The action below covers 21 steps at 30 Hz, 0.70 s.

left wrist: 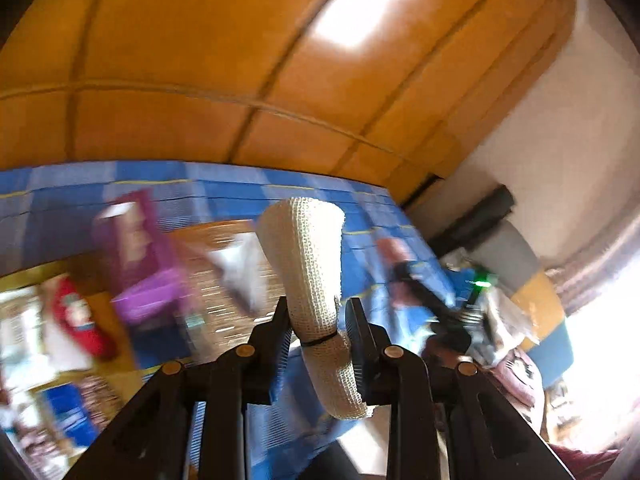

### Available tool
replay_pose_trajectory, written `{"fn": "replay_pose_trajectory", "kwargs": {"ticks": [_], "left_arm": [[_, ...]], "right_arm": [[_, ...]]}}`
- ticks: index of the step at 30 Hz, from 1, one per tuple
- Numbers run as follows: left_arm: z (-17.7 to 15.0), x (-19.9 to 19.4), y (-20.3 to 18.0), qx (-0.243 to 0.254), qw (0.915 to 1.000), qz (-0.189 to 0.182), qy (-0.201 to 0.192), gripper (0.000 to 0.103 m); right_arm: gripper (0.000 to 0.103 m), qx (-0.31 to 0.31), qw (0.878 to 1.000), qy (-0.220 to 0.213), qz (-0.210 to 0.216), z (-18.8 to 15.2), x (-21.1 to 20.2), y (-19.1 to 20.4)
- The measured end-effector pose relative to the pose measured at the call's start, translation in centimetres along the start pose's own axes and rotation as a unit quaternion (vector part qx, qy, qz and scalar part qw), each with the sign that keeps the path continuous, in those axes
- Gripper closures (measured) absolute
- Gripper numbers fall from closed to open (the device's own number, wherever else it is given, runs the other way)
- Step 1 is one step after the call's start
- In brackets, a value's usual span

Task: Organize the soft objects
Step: 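Carry the white knit sock into the gold tray and open the left tool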

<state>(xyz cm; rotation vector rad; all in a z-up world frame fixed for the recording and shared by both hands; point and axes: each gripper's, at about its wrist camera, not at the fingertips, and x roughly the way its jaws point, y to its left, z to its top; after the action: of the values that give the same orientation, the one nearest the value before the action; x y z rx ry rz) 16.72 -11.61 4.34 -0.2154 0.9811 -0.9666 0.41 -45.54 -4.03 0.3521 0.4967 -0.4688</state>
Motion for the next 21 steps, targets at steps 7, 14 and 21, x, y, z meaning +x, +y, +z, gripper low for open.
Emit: {"fn": "replay_pose_trajectory", "kwargs": {"ticks": [7,14,21], "left_arm": [[-2.9,-1.9,8.4,-0.064,0.9958,0.065,0.007,0.076],[-6.4,1.8,12.7,-0.079,0.9897,0.101,0.062,0.076],[-8.5,4.1,15.0,-0.098,0.9859,0.109,0.081,0.076]], "right_arm": [[0.067,-0.032,0.998,-0.022,0.053,-0.5,-3.5,5.0],[0.067,-0.073,0.990,-0.032,0.118,-1.0,-6.3,10.6],[0.067,-0.117,0.976,-0.030,0.181,-2.3,-8.4,16.0]]}}
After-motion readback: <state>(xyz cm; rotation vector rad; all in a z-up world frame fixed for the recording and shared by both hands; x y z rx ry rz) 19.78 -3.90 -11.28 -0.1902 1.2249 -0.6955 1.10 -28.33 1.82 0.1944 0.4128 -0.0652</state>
